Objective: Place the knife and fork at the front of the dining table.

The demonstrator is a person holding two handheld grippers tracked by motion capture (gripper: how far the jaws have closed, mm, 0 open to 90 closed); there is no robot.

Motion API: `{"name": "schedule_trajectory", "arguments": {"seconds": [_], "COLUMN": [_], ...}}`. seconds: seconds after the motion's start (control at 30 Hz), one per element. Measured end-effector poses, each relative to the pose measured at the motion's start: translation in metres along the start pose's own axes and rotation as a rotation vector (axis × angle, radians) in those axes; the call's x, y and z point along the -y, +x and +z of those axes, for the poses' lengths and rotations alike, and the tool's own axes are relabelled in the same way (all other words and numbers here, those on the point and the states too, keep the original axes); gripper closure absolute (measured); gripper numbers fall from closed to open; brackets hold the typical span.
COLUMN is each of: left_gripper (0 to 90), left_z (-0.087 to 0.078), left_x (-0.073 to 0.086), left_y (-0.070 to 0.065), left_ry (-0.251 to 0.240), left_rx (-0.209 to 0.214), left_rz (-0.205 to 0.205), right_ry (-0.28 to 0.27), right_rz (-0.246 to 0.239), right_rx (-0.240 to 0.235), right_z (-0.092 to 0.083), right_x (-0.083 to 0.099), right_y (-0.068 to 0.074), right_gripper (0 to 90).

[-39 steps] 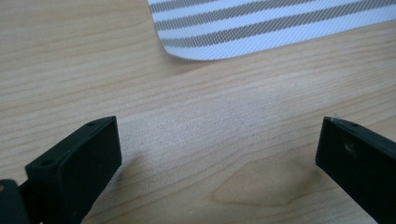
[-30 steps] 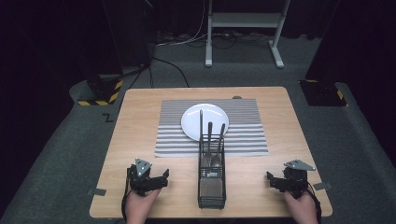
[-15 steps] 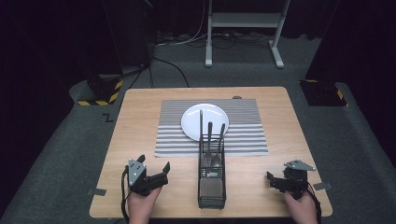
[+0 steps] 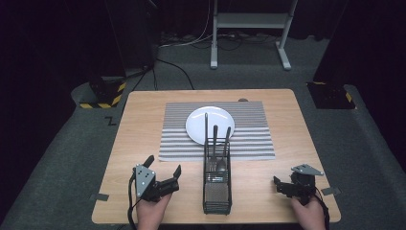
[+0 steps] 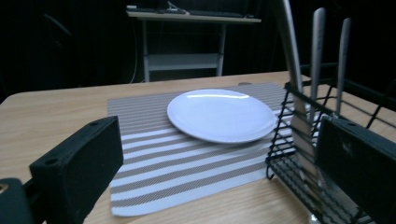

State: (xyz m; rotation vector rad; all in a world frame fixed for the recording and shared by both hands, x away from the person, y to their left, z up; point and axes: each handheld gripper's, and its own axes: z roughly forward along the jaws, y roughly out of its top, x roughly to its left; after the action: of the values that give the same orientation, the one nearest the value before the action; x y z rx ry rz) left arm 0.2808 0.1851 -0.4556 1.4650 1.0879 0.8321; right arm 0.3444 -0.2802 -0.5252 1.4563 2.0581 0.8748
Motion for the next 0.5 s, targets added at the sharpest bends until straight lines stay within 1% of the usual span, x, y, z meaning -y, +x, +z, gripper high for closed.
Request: {"name": "schedule_trajectory", "arguments": {"seconds": [0.13,0.23,0.3,0.33,0.37,0.4,0.47,0.5], "left_gripper": [1.4,2.2,4.2,5.8,5.8,8.0,9.4,9.6], "left_z": [0.002,0.004,0.006,0.006,0.007,0.008,0.011,0.011], "left_x": [-0.009,-0.014,-0.02,-0.02,-0.022,-0.024,-0.028,-0.028], "left_y": [-0.006,-0.008,-0.011,-0.011,-0.012,-0.013,-0.016,-0.016], "left_ry": [-0.025,-0.031,-0.036,-0.036,-0.039,-0.043,-0.056,-0.056], "left_rx": [0.015,0.017,0.01,0.01,0.002,-0.011,-0.032,-0.032], "left_rz": [-0.012,-0.019,-0.007,-0.007,-0.005,-0.003,0.013,0.013], "right_ry": [0.0,0.0,0.0,0.0,0.0,0.0,0.0,0.0], "right_rz": [0.0,0.0,0.0,0.0,0.0,0.0,0.0,0.001], "right_rx": [0.0,0.0,0.0,0.0,0.0,0.0,0.001,0.001], "right_z": [0.0,0.0,0.0,0.0,0.0,0.0,0.0,0.0], "right_x": [0.0,0.0,0.0,0.0,0.0,0.0,0.0,0.0], "right_y": [0.0,0.0,0.0,0.0,0.0,0.0,0.0,0.0], "right_gripper": [9.8,9.8,9.8,9.8,9.8,9.8,9.9,9.8]}}
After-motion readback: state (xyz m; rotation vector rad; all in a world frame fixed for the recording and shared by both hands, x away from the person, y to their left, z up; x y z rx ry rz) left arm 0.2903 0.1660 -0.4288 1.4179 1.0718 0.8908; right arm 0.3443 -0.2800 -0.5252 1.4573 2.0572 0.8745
